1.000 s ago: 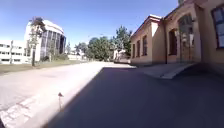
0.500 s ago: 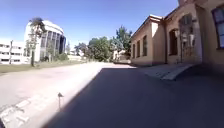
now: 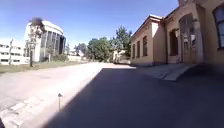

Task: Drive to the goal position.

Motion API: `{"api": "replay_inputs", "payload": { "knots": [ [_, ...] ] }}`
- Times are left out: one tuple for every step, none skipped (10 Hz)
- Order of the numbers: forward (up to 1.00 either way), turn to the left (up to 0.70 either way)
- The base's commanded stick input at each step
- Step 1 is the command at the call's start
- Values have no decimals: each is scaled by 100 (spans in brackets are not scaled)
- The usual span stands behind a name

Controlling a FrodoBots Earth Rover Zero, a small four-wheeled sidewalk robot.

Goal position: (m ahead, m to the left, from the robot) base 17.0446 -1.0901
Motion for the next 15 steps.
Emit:
{"api": "replay_inputs", "payload": {
  "knots": [
    [20, 0],
    [20, 0],
    [19, 0],
    [19, 0],
    [20, 0],
    [20, 0],
    [20, 0],
    [19, 0],
    [19, 0],
    [19, 0],
    [19, 0],
    [18, 0],
    [19, 0],
    [19, 0],
    [19, 0]
  ]
}}
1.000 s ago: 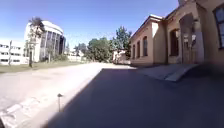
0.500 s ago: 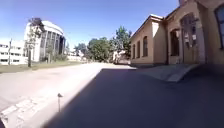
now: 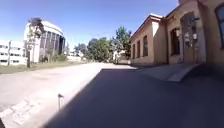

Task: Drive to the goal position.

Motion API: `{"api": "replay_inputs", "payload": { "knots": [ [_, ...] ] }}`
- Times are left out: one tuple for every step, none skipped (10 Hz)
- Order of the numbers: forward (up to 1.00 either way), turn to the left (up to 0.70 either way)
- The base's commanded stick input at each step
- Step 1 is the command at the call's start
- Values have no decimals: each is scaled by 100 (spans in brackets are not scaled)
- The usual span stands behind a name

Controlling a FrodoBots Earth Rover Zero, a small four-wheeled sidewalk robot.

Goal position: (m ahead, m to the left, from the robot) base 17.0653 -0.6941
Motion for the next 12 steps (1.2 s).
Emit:
{"api": "replay_inputs", "payload": {
  "knots": [
    [19, 0],
    [19, 0],
    [19, 0],
    [19, 0],
    [19, 0],
    [19, 0],
    [19, 0],
    [19, 0],
    [19, 0],
    [18, 0],
    [18, 0],
    [18, 0]
  ]
}}
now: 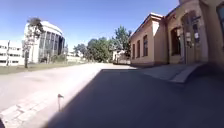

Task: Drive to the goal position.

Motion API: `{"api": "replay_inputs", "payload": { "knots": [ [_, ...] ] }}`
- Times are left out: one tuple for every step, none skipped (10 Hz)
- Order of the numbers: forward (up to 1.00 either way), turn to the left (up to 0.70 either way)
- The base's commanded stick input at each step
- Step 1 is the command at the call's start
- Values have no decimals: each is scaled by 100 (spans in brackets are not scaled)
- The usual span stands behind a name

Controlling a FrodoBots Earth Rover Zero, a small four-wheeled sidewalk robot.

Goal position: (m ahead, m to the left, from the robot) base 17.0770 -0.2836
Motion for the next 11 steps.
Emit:
{"api": "replay_inputs", "payload": {
  "knots": [
    [18, 0],
    [19, 0],
    [18, 0],
    [18, 0],
    [18, 0],
    [17, 0],
    [18, 0],
    [18, 0],
    [18, 0],
    [17, 0],
    [17, 0]
  ]
}}
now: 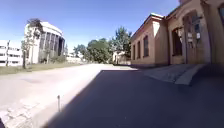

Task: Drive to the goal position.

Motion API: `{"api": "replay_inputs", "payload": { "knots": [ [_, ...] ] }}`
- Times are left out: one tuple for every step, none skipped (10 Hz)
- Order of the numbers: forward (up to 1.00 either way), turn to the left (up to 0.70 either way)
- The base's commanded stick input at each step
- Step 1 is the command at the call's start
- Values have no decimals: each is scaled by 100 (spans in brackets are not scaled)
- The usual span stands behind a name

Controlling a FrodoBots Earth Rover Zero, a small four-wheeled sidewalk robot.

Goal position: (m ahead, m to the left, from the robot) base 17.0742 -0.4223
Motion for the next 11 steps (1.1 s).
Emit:
{"api": "replay_inputs", "payload": {
  "knots": [
    [17, 0],
    [17, 0],
    [17, 0],
    [17, 0],
    [17, 0],
    [17, 0],
    [16, 0],
    [16, 0],
    [17, 0],
    [17, 0],
    [17, 0]
  ]
}}
